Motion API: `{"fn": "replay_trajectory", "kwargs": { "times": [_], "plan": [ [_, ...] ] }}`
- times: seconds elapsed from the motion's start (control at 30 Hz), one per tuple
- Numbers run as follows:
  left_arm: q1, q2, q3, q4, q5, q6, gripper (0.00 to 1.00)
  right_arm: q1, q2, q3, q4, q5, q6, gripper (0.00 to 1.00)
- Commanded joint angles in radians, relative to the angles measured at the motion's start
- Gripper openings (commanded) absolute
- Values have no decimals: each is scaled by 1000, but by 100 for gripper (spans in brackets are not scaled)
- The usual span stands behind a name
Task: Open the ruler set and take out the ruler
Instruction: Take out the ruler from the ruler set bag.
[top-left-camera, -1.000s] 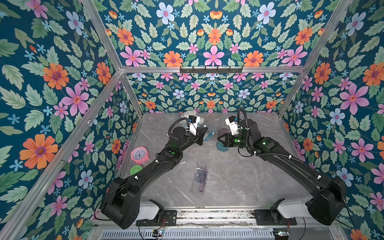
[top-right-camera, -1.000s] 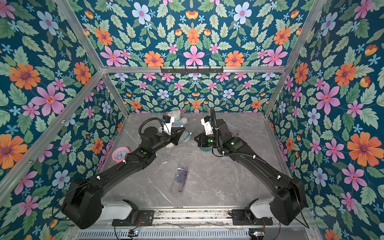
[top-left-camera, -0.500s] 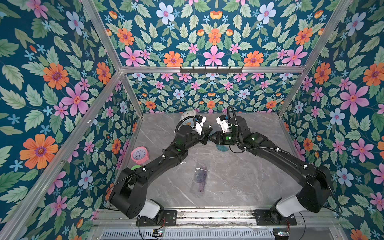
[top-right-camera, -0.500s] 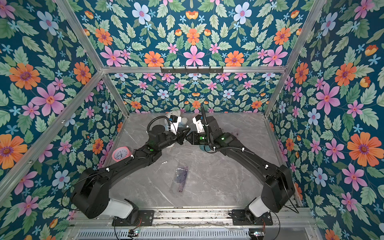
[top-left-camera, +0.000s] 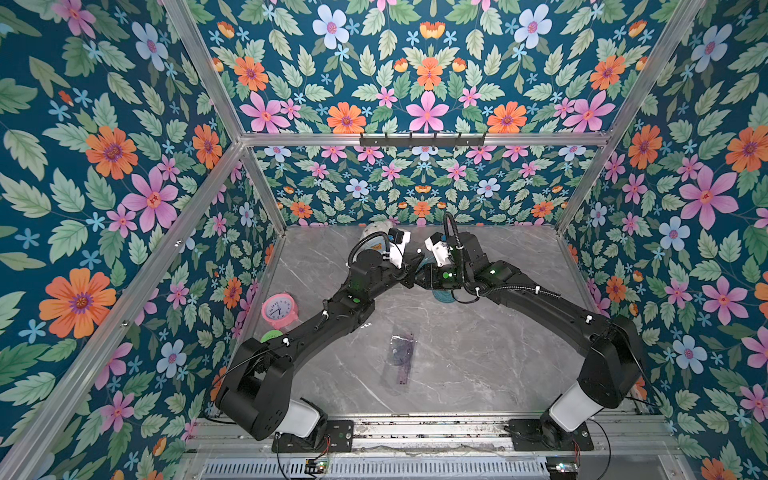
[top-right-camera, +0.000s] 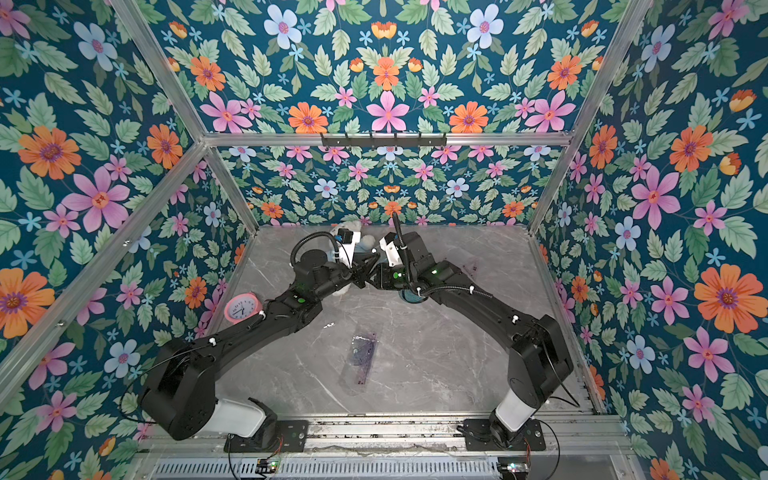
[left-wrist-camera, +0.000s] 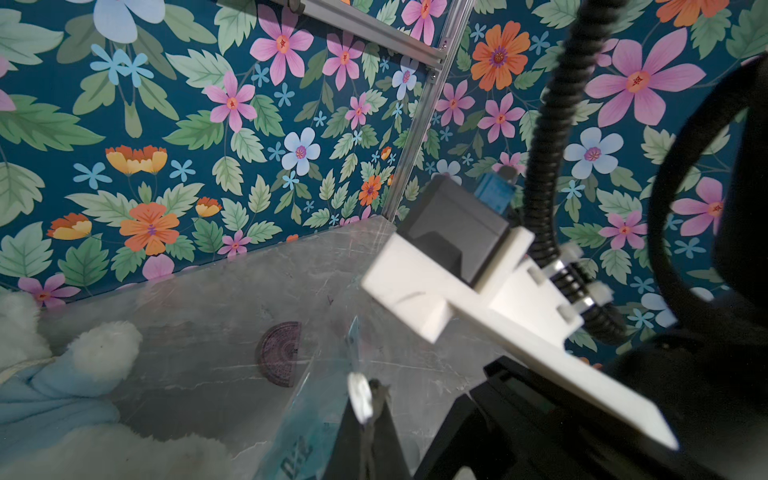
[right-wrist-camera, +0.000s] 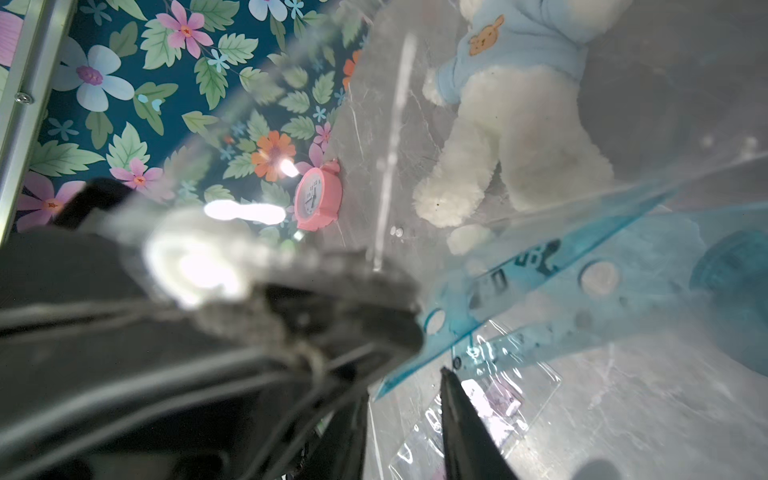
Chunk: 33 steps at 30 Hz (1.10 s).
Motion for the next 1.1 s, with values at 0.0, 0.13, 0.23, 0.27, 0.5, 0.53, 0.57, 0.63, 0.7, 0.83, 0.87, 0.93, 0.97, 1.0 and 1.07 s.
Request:
{"fn": "replay_trajectory", "kwargs": {
  "times": [0.0,0.13,0.23,0.27,0.5,0.53,0.57,0.63,0.7,0.83,0.87,0.93,0.97,1.0,1.07],
  "plan": [
    [0,-4,-1,58,4,1,0,-6,10,12,-3,-10,18,33],
    [0,-7,-9,68,9,0,0,-12,49,25,-1,-30,31,33],
    [-2,-12,-15,75,10,3,0,-18,61,30,4,-41,43,32],
    [-2,-13,-16,76,9,6,0,-18,65,31,3,-43,45,30],
    [-5,-7,-21,81,6,17,0,-21,72,38,5,-48,48,22],
    [-4,-6,-22,81,6,16,0,-20,72,38,6,-49,48,20],
    [-5,-6,-22,83,5,18,0,-21,71,38,9,-49,48,19],
    [-5,-4,-23,85,2,18,0,-21,71,36,13,-51,48,15],
    [-5,-5,-27,87,-2,19,0,-23,67,34,20,-54,49,12],
    [-5,-4,-30,90,-10,20,0,-21,58,26,35,-56,52,9],
    [-5,-3,-30,90,-12,21,0,-22,54,24,38,-56,53,8],
    [-5,-1,-31,89,-16,20,0,-23,47,16,48,-56,54,5],
    [-5,-1,-33,91,-17,19,0,-23,42,13,52,-58,55,4],
    [-4,-1,-33,91,-18,20,0,-23,38,10,56,-57,55,3],
    [-5,0,-34,93,-21,20,0,-23,34,5,62,-57,57,2]
  ]
}}
